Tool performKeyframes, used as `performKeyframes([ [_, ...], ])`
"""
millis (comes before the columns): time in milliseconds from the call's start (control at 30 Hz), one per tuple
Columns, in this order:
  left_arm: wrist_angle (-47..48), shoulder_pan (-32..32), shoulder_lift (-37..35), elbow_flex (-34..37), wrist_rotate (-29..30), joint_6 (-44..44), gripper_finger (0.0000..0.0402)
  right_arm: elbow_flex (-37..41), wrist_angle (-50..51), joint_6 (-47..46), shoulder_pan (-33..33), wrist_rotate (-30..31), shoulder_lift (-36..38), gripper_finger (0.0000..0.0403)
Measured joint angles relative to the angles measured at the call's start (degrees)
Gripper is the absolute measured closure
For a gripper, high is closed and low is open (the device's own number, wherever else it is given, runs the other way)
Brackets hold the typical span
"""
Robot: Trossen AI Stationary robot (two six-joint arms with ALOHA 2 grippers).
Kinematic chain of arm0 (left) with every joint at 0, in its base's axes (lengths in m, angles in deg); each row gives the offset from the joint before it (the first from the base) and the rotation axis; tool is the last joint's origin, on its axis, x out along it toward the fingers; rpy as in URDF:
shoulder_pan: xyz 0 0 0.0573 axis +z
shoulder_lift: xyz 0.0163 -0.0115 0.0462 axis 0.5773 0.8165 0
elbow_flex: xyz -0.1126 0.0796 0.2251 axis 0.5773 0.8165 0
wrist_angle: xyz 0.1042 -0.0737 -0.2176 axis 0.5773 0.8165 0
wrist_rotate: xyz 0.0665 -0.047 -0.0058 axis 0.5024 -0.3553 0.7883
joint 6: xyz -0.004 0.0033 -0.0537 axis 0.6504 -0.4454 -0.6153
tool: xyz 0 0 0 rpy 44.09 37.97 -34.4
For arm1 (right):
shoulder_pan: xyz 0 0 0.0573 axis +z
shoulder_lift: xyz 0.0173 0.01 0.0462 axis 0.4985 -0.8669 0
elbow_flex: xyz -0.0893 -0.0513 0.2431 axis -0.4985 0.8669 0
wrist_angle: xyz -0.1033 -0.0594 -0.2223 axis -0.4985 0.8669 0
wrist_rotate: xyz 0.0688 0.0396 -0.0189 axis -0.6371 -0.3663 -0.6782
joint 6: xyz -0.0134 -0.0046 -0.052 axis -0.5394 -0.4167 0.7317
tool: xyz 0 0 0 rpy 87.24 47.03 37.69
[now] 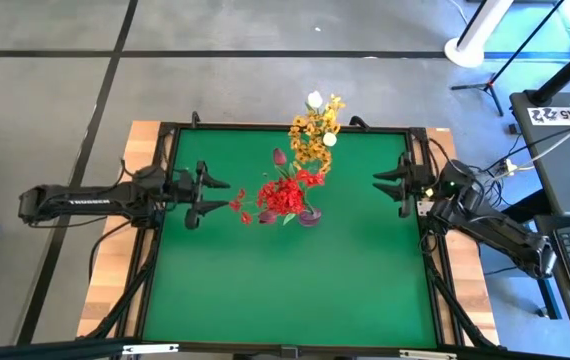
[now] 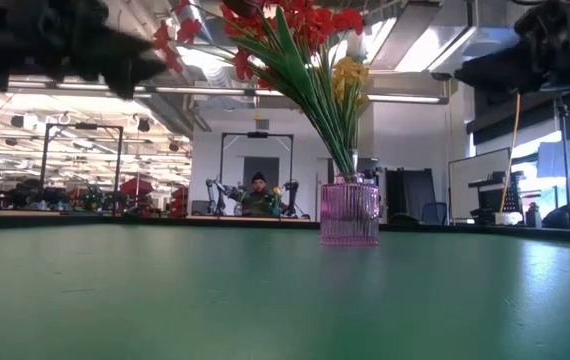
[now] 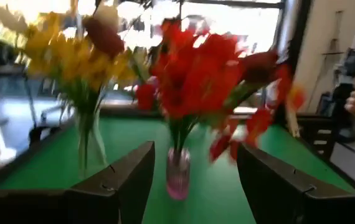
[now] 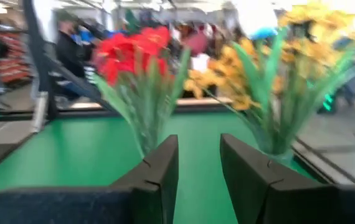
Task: Sort flowers into vase by color
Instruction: Return to Home Position
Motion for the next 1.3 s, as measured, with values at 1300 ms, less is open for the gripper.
performKeyframes([
  [1300, 23.59, 0.79, -24.38, 7.02, 5.72, -5.15, 0.0178, 9.90, 2.00, 1.63, -0.02, 13.65, 10.35, 0.0285],
])
